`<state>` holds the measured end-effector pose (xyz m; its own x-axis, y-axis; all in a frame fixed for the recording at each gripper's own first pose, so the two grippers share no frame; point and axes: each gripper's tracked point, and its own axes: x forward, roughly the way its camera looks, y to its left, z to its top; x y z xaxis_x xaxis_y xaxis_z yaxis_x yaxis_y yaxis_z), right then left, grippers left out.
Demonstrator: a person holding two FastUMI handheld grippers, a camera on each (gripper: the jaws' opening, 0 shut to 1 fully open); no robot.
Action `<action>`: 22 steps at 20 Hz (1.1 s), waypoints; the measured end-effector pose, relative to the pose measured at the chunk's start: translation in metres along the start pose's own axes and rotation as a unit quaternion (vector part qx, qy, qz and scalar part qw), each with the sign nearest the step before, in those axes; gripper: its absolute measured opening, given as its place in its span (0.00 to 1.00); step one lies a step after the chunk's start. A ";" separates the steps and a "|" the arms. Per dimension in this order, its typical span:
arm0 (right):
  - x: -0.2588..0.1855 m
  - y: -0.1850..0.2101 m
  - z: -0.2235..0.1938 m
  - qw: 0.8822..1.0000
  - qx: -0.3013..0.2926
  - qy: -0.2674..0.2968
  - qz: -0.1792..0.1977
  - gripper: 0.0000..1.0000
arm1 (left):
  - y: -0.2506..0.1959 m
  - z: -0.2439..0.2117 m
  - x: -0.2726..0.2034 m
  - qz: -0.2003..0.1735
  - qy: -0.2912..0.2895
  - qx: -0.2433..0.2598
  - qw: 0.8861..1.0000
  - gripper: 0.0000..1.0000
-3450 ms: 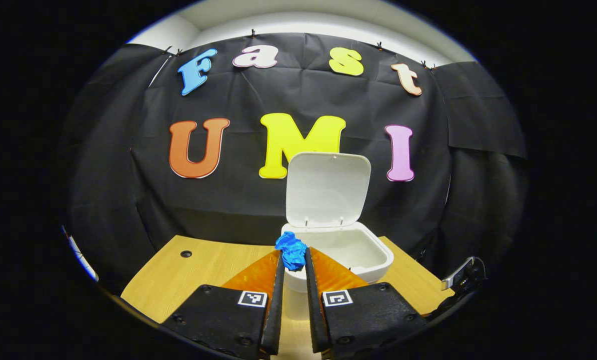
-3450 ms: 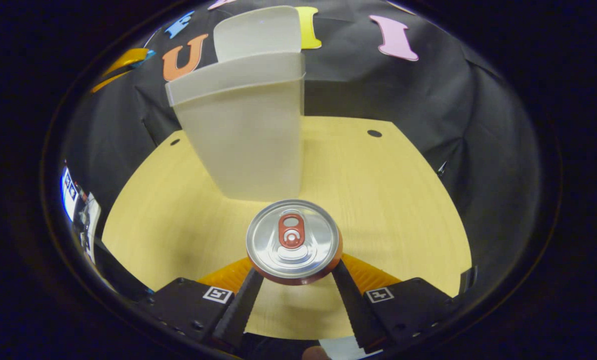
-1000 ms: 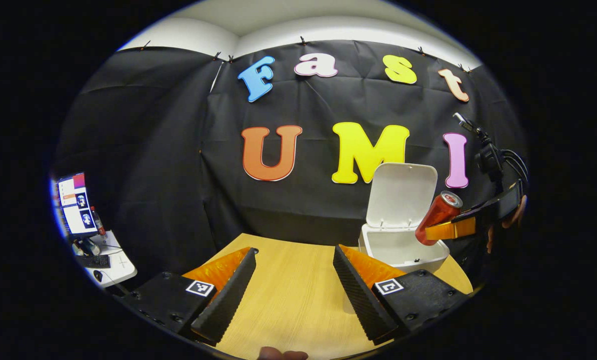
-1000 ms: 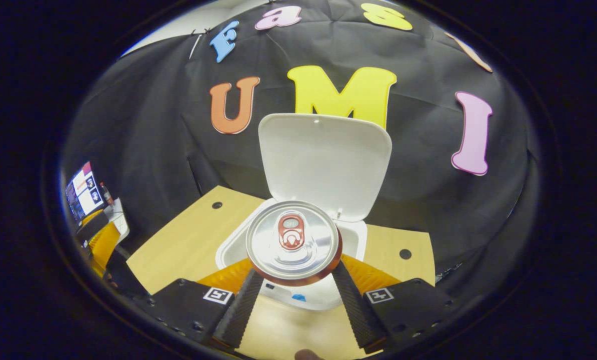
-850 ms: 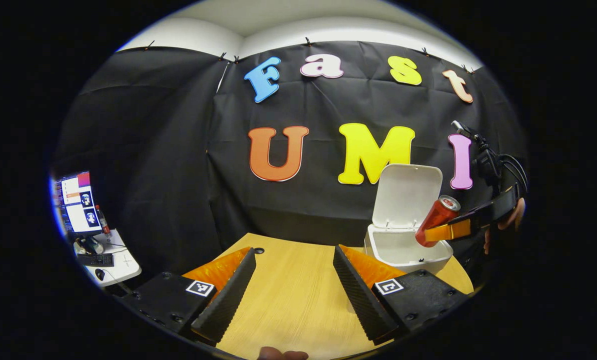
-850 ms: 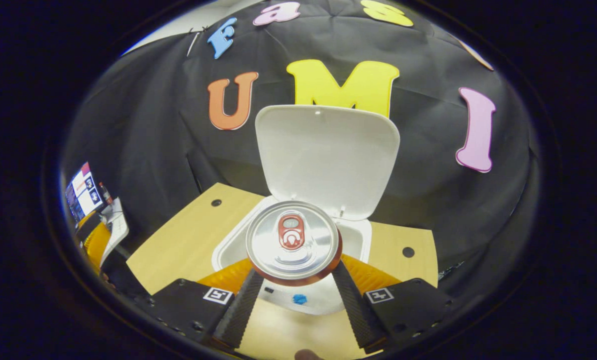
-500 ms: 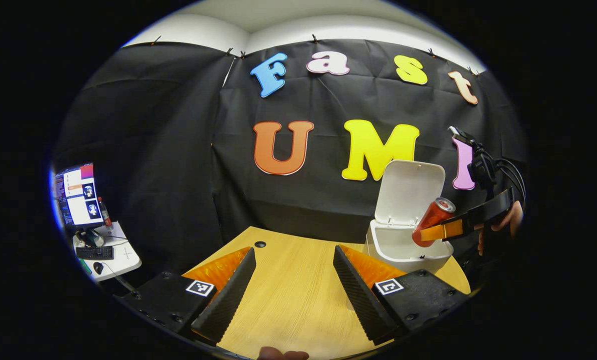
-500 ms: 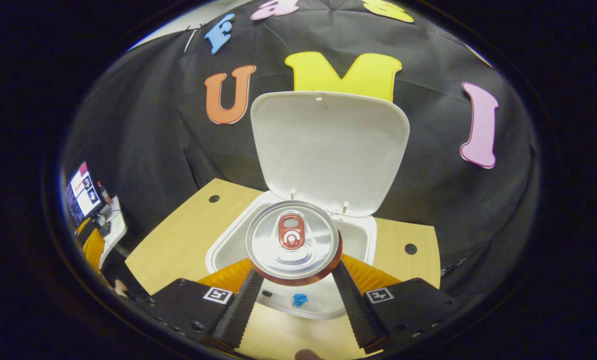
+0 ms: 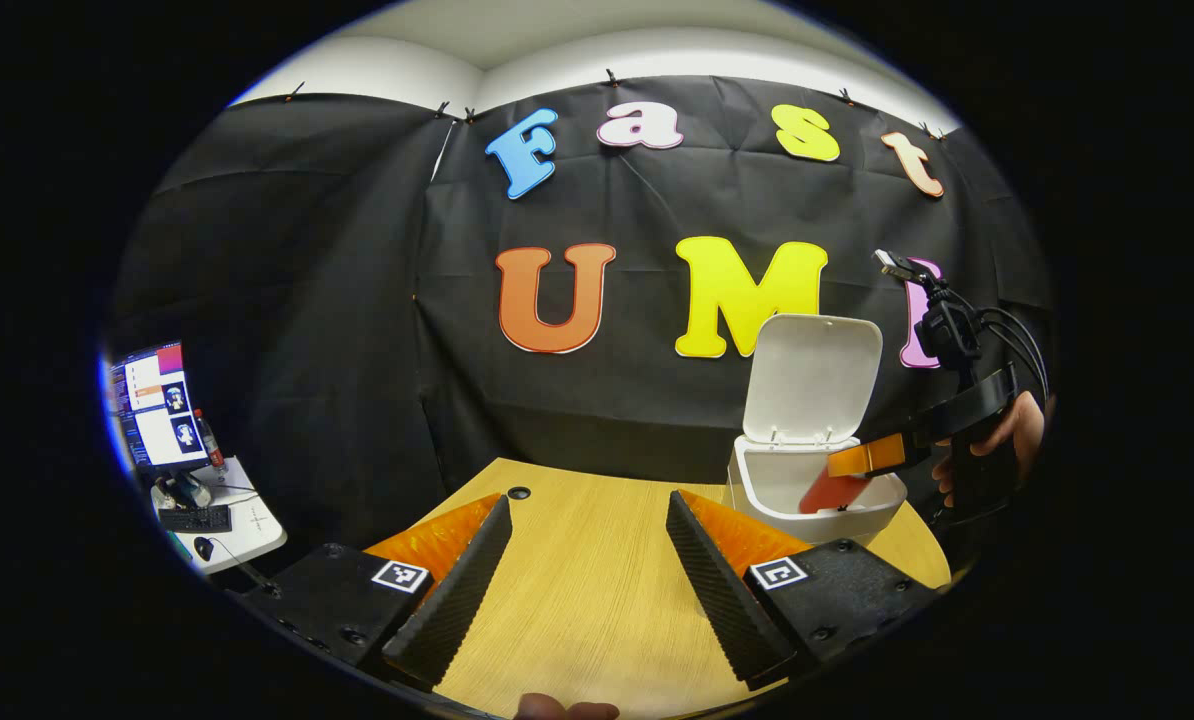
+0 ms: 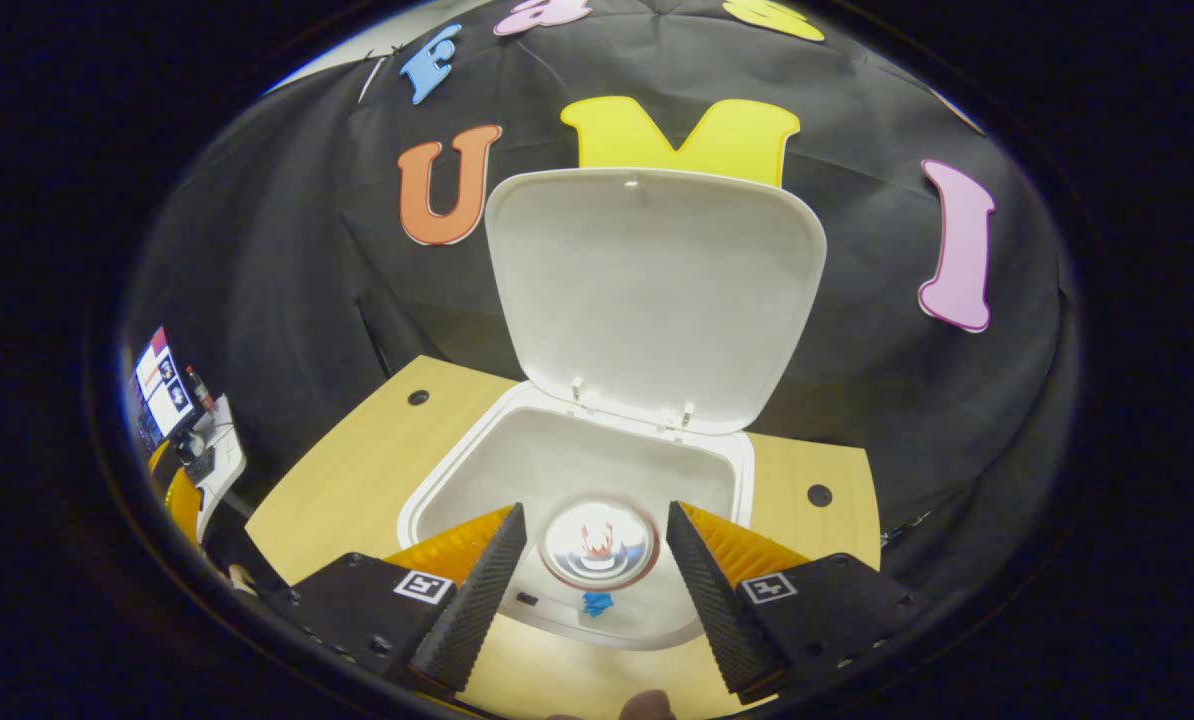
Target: Press the lid of the desktop garbage bin to open it, pick up the crumpled paper on the desktop and throw it into the bin, then pick up the pop can on the desktop and drop it into the bin, and finally close the garbage bin lid.
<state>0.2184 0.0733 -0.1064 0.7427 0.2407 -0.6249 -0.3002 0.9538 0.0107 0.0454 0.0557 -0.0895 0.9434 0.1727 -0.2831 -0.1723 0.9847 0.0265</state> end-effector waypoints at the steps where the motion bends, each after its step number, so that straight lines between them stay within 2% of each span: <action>1: -0.002 -0.001 0.003 1.000 -0.001 -0.006 -0.003 0.89 | -0.001 0.002 -0.001 0.000 -0.001 0.000 1.000 1.00; 9: -0.037 -0.017 0.027 0.996 0.003 -0.069 -0.050 0.93 | -0.010 0.005 -0.005 -0.014 -0.011 -0.001 1.000 1.00; 13: -0.058 -0.014 0.045 0.992 0.030 -0.106 -0.064 0.95 | -0.016 0.008 -0.006 -0.028 -0.018 -0.004 0.999 1.00; 18: -0.081 -0.002 0.082 0.986 0.045 -0.144 -0.066 0.95 | -0.032 0.011 -0.004 -0.056 -0.022 -0.015 0.998 1.00; 22: -0.095 0.000 0.125 0.979 0.053 -0.184 -0.076 0.95 | -0.035 0.016 -0.004 -0.062 -0.028 -0.013 0.998 1.00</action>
<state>0.2228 0.0730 0.0501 0.9452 0.1245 -0.3019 -0.1203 0.9922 0.0326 0.0521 0.0205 -0.0738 0.9722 0.0509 -0.2288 -0.0596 0.9977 -0.0313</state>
